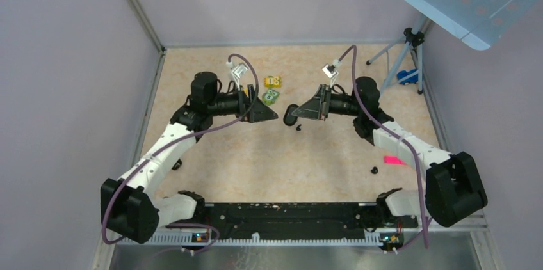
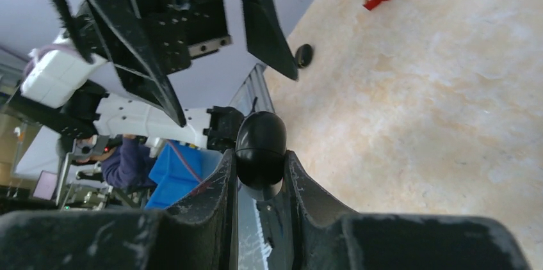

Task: Insert the wireless bluetooth earbuds into the charging case
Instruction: Pass from the right arm to the left

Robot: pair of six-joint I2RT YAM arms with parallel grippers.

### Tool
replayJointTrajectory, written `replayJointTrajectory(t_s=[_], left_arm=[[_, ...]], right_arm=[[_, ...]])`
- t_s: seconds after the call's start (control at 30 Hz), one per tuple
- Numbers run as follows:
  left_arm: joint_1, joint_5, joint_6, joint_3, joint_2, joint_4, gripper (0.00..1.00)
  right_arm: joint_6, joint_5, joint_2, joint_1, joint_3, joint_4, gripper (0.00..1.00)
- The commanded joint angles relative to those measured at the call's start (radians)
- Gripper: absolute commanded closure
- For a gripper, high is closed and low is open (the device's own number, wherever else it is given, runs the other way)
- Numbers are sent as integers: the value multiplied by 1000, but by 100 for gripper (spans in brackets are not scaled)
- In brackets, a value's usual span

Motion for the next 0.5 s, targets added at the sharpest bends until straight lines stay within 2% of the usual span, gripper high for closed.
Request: replayJointTrajectory(t_s=[0.0,0.17,0.47], left_arm=[[1,215,-122,-43,18,240,1],[-4,265,-243,-90,36,417,3],[-50,266,-312,-64,110,537,25]], right_arm=[[98,-113,-4,-5,-14,273,100],[155,-136,14,-5,-19,353,100],[226,-146,49,-4,-32,463,100]])
